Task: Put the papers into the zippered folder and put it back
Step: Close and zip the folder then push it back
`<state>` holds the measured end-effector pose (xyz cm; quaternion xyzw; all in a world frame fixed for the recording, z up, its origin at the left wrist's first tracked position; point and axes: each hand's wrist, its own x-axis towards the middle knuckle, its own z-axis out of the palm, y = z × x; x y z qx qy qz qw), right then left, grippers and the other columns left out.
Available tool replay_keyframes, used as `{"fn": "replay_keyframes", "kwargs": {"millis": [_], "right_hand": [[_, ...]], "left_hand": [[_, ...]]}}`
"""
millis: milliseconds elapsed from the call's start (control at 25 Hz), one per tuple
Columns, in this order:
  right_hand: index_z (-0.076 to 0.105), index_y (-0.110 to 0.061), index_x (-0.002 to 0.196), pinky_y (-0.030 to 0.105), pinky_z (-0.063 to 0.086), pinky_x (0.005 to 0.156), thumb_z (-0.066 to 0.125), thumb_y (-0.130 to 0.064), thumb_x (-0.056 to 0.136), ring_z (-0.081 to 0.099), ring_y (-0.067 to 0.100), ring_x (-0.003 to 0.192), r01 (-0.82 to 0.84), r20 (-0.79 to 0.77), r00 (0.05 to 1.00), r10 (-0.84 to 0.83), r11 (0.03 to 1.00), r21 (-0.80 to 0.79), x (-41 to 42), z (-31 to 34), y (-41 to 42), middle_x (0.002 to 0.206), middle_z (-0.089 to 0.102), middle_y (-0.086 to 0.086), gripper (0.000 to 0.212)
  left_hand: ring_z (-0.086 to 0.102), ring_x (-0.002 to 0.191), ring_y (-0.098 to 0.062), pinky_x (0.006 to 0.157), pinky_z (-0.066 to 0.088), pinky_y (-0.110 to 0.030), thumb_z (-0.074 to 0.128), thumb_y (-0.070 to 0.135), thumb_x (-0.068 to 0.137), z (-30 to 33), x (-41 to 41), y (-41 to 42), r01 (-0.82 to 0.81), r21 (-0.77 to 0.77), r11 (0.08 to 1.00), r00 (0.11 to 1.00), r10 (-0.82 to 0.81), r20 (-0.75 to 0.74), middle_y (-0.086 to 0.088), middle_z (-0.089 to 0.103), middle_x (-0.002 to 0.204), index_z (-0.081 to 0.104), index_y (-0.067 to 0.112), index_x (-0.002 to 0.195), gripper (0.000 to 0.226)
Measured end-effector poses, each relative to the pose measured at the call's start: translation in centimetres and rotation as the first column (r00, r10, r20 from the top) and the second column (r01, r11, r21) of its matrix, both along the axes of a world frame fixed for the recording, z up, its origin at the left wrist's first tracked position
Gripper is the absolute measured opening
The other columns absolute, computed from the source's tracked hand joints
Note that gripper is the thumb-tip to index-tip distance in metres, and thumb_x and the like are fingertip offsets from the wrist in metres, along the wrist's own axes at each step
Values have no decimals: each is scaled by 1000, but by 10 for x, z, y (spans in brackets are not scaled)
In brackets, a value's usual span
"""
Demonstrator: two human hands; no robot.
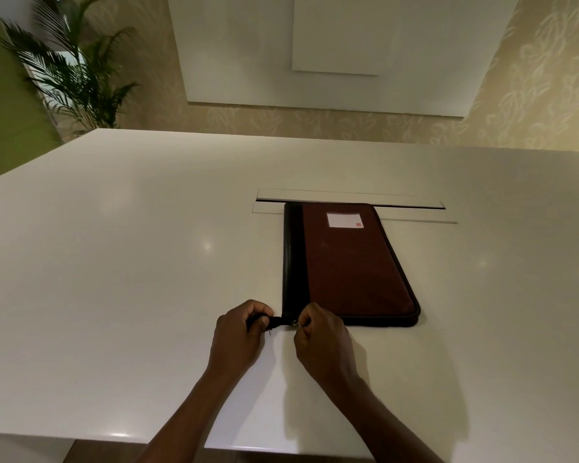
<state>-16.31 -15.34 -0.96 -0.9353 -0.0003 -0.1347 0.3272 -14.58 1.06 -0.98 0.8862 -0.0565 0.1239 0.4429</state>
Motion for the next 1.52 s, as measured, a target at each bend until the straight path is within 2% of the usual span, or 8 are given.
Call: {"fn": "replay_keyframes", "kwargs": {"millis": [160,440,640,760,1000,1160,1320,1520], "right_hand": [[47,-16,70,28,41,51,51,-4,81,47,11,57,16,0,1000,-16,1000,5,-1,3,-7,63,50,-5,17],[42,-19,64,22,30,42,51,-3,76,44,9,52,80,1,997,-80,996,26,-5,4,-46,60,49,-5,22],[42,-19,63,29,37,42,52,-3,72,50,13,54,116,15,993,-116,993,29,-8,1,-76,60,50,-5,21],[40,-21,62,25,35,40,52,-1,72,49,14,52,125,34,991,-126,992,29,-8,1,-89,59,49,-6,25],[40,-22,61,18,28,41,53,0,74,46,9,49,160,57,985,-160,987,16,-11,-1,-122,58,49,-7,29],[44,-21,61,20,32,42,54,-1,75,49,9,52,210,51,976,-210,978,6,-13,2,-142,59,51,-7,27],[44,-19,60,21,29,41,54,2,74,47,9,51,272,65,960,-271,962,0,-15,2,-169,57,50,-7,27],[51,-16,62,22,35,44,58,4,76,51,12,52,266,53,962,-268,963,52,-7,6,-192,56,56,-4,25]], "left_hand": [[63,77,0,62,41,-7,63,0,84,4,-3,-4,-41,19,999,999,41,5,17,67,72,66,31,78,31],[62,71,-1,61,43,-16,61,3,84,3,-4,-11,-128,15,992,990,128,-51,19,68,72,65,33,77,31],[59,65,-1,53,37,-19,56,12,80,6,-4,-28,-287,4,958,949,284,-139,20,65,69,61,33,71,23],[58,62,0,51,35,-19,57,15,78,6,-4,-35,-344,-2,939,929,340,-145,20,63,65,61,31,68,19],[60,65,-2,54,37,-19,59,12,78,6,-3,-32,-311,17,950,940,310,-140,18,65,68,62,31,68,21],[60,63,-3,52,37,-21,58,14,78,5,-2,-32,-333,33,943,932,334,-142,17,66,67,62,32,68,21],[60,65,-5,53,39,-23,59,15,78,6,-1,-34,-357,41,933,920,359,-158,15,66,69,64,31,70,19],[59,66,-5,54,40,-23,59,19,78,9,4,-35,-384,97,918,902,396,-172,16,66,69,65,33,69,18]]}}
